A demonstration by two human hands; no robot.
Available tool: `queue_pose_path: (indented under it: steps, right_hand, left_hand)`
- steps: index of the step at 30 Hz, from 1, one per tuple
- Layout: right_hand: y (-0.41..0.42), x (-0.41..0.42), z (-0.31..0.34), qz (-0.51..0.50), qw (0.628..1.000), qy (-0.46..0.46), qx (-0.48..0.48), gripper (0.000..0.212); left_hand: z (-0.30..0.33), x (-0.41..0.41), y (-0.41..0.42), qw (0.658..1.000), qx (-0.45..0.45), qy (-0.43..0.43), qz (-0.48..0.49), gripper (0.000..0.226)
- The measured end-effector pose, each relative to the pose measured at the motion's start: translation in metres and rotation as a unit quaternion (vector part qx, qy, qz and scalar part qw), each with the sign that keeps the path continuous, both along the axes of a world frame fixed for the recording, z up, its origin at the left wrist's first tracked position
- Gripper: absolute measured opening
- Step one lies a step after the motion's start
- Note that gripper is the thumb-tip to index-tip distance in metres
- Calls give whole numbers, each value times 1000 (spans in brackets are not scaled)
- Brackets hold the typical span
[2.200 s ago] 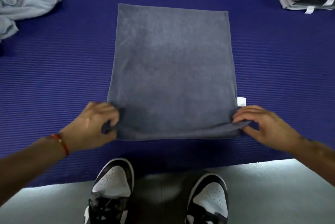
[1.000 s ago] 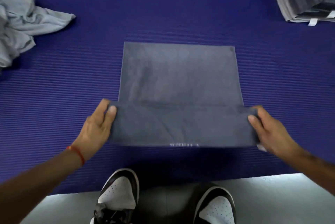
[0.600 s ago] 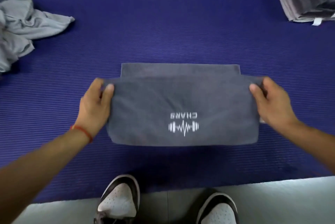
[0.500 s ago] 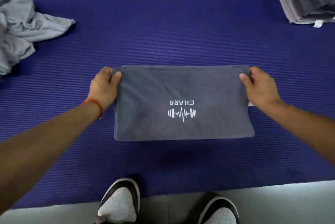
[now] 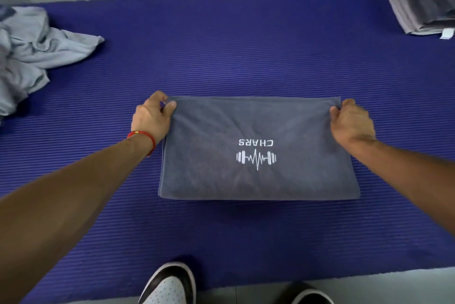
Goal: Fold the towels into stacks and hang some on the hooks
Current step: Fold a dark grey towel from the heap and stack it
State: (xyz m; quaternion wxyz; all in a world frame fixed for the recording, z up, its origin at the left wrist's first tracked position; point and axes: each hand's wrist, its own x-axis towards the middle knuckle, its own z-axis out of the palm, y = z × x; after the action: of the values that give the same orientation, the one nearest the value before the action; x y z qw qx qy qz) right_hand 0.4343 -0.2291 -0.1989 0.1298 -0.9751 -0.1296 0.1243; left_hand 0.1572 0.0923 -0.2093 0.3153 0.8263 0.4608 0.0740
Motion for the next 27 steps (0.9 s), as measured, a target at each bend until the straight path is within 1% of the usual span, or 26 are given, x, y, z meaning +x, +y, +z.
queue_pose_path:
  steps: [2, 3, 4, 5, 6, 7, 9, 11, 13, 15, 16, 18, 21, 25, 27]
  right_hand:
    - [-3, -3, 1, -13, 1000, -1, 17, 46]
    - [-6, -7, 2, -18, 1000, 0, 11, 49]
    - [-10, -11, 3, -21, 1000, 0, -4, 49]
    - [-14, -17, 4, -25, 999, -3, -26, 46]
    - [-20, -24, 3, -27, 998, -10, -52, 43]
    - [-27, -31, 3, -25, 997, -19, -76, 41]
    - [-39, -45, 0, -16, 994, -24, -101, 43]
    - [-45, -47, -1, -6, 994, -4, -113, 49]
    - [-44, -39, 2, 3, 990, 29, -136, 53]
    - [-42, -29, 5, 19, 986, 64, -152, 51]
    - [-41, -26, 6, 31, 986, 72, -144, 48]
    - [-43, -25, 6, 49, 993, 72, -85, 40]
    - [-47, -29, 10, 44, 997, 68, -17, 30]
    - [-47, -24, 18, -12, 987, 160, 23, 46]
    - [-47, -17, 18, -20, 979, 202, 24, 38]
  left_hand:
    - [3, 2, -7, 999, 19, -3, 30, 28]
    - [7, 1, -14, 998, 65, 2, 23, 29]
    - [13, -2, -23, 991, 133, 7, -13, 27]
    - [18, -6, -36, 977, 201, 9, -72, 24]
    - [21, -10, -53, 957, 248, 10, -148, 23]
    - [22, -17, -75, 938, 262, 12, -228, 25]
    - [10, -32, -117, 904, 241, 32, -352, 38]
    - [-10, -45, -148, 880, 225, 79, -412, 49]
    - [-23, -51, -158, 860, 240, 125, -432, 54]
    - [-24, -51, -157, 854, 248, 143, -434, 56]
    - [-23, -50, -156, 853, 249, 146, -434, 56]
    - [-21, -50, -155, 852, 244, 151, -438, 57]
    - [-20, -51, -155, 852, 232, 160, -440, 57]
    - [-22, -51, -153, 855, 233, 153, -438, 57]
    - [-22, -52, -153, 855, 225, 152, -441, 56]
